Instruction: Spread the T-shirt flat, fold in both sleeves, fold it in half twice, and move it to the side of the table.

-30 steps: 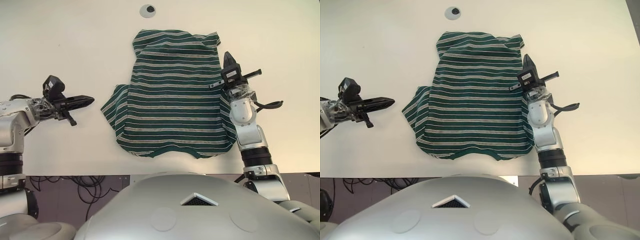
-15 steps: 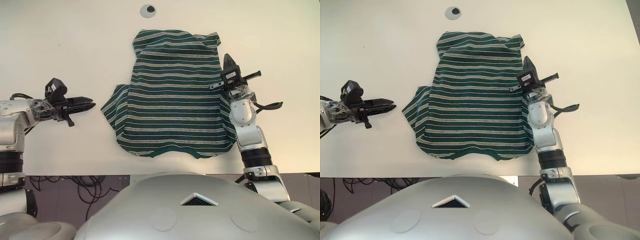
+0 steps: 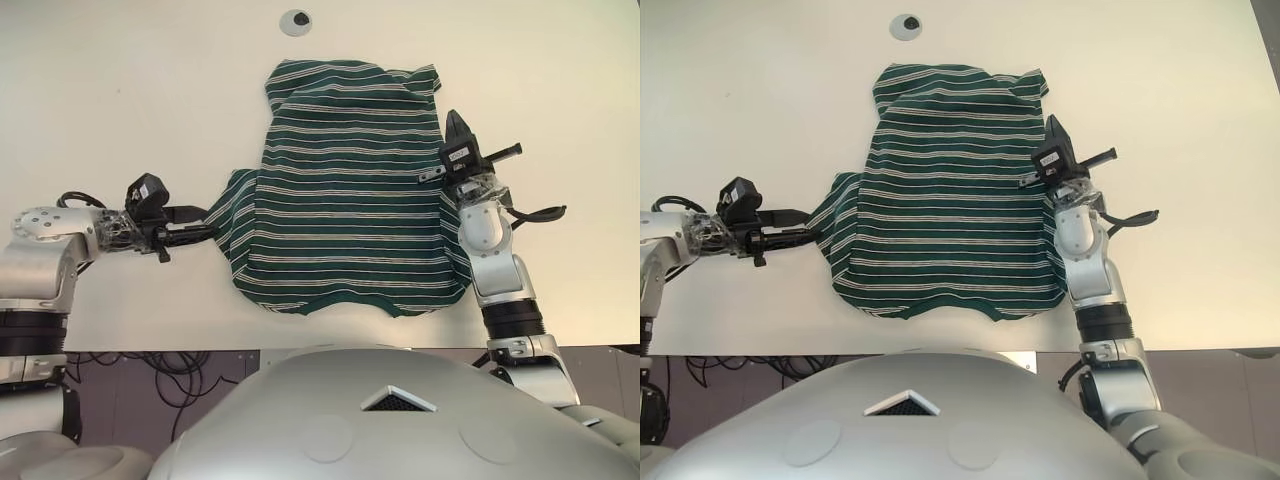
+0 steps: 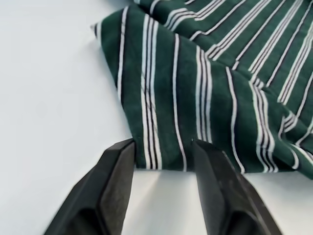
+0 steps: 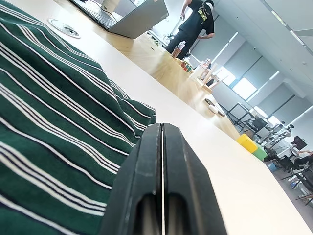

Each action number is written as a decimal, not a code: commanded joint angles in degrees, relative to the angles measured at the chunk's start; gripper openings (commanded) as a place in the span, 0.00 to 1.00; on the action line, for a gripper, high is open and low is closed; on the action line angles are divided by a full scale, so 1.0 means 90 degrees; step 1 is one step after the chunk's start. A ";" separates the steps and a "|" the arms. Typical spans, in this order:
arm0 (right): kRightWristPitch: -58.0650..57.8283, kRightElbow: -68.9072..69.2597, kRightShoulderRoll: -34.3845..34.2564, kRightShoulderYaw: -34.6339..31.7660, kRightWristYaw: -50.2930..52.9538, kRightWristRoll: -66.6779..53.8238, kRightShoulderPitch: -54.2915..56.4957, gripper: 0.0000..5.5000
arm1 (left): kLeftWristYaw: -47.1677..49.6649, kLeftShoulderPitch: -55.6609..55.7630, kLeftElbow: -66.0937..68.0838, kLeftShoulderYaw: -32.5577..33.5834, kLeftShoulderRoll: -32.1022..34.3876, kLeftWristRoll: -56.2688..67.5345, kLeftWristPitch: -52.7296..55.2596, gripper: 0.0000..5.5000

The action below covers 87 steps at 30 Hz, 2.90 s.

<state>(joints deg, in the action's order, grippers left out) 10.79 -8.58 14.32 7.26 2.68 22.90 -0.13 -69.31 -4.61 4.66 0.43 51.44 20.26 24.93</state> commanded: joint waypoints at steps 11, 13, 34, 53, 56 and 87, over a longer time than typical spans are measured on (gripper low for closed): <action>-0.0170 0.0252 0.0058 0.0010 -0.0054 0.0049 -0.0089 0.00 | 0.0017 0.0114 0.0589 0.0066 -0.0281 -0.0008 -0.0566 0.04; -0.0187 0.0283 0.0063 0.0007 -0.0052 0.0061 -0.0102 0.00 | -0.0282 0.0120 0.0807 0.0292 -0.0236 0.0191 -0.0756 0.01; -0.0356 0.0495 0.0141 -0.0049 -0.0062 0.0081 -0.0172 0.00 | -0.0564 0.0191 -0.0913 0.0165 -0.0561 0.0501 -0.0610 0.01; -0.3792 0.4198 0.0244 -0.1899 -0.2242 -0.4055 -0.3202 0.25 | 0.1514 -0.0323 -0.1741 -0.1896 -0.1476 -0.1010 -0.0351 0.22; -0.4369 0.4651 0.0532 -0.2372 -0.2629 -0.4491 -0.4004 0.33 | 0.1651 -0.0416 -0.1768 -0.1760 -0.1680 -0.0861 -0.0661 0.23; -0.2468 0.5142 0.1336 0.0481 -0.3107 -0.1450 -0.3720 0.00 | 0.0868 -0.0851 -0.2000 -0.0095 -0.1101 0.0005 -0.2028 0.23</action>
<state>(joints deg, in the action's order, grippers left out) -11.40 37.71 25.65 8.11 -24.93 6.14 -36.18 -60.91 -12.06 -14.31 -0.05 41.27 21.35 7.68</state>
